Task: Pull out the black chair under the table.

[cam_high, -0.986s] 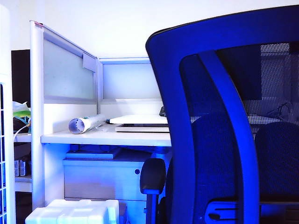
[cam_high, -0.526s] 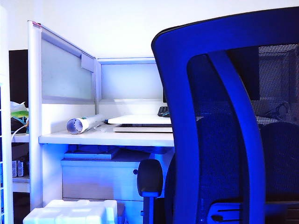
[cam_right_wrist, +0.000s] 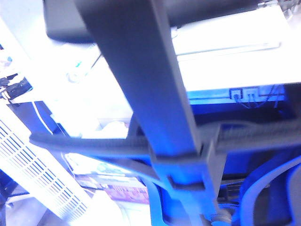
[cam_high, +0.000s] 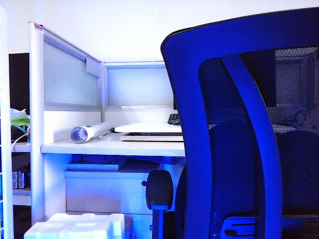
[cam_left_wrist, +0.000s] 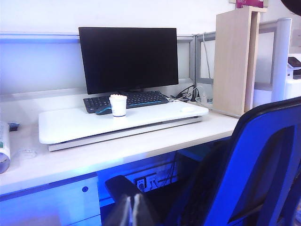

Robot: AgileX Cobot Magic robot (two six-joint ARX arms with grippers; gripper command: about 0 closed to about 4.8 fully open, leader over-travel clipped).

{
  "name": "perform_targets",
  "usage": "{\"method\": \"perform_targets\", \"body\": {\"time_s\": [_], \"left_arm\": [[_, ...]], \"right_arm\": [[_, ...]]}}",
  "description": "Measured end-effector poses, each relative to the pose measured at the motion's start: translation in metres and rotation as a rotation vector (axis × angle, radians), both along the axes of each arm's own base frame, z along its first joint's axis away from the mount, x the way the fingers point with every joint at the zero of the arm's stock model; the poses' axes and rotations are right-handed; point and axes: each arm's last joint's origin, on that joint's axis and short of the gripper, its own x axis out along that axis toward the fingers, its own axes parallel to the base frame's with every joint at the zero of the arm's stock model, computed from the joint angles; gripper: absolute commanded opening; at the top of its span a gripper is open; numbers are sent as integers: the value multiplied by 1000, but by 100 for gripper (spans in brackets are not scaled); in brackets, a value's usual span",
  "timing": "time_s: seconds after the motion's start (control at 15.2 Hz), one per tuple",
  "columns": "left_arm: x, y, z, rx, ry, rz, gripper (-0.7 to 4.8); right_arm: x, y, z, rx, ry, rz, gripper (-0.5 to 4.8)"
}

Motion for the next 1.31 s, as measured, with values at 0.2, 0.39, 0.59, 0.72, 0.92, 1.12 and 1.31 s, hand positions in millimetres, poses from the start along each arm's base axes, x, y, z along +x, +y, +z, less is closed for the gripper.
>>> {"method": "perform_targets", "body": {"time_s": [0.2, 0.39, 0.59, 0.72, 0.92, 1.12, 1.31], "left_arm": [[0, 0, 0, 0, 0, 0, 26], [0, 0, 0, 0, 5, -1, 26], [1, 0, -3, 1, 29, -1, 26], [1, 0, -4, 2, 44, -1, 26], [1, 0, -5, 2, 52, 0, 26], [1, 0, -5, 2, 52, 0, 26], [2, 0, -7, 5, 78, 5, 25]], "right_arm": [[9, 1, -37, 46, -7, -7, -9], [30, 2, -51, 67, -27, -13, -9], [49, 3, -65, 69, -74, -29, -9], [59, 4, -77, 70, -79, -28, -9], [71, 5, -96, 71, -49, -22, -9], [85, 7, -112, 79, -120, -3, -9], [94, 6, -140, 15, -54, -62, -9]]}}
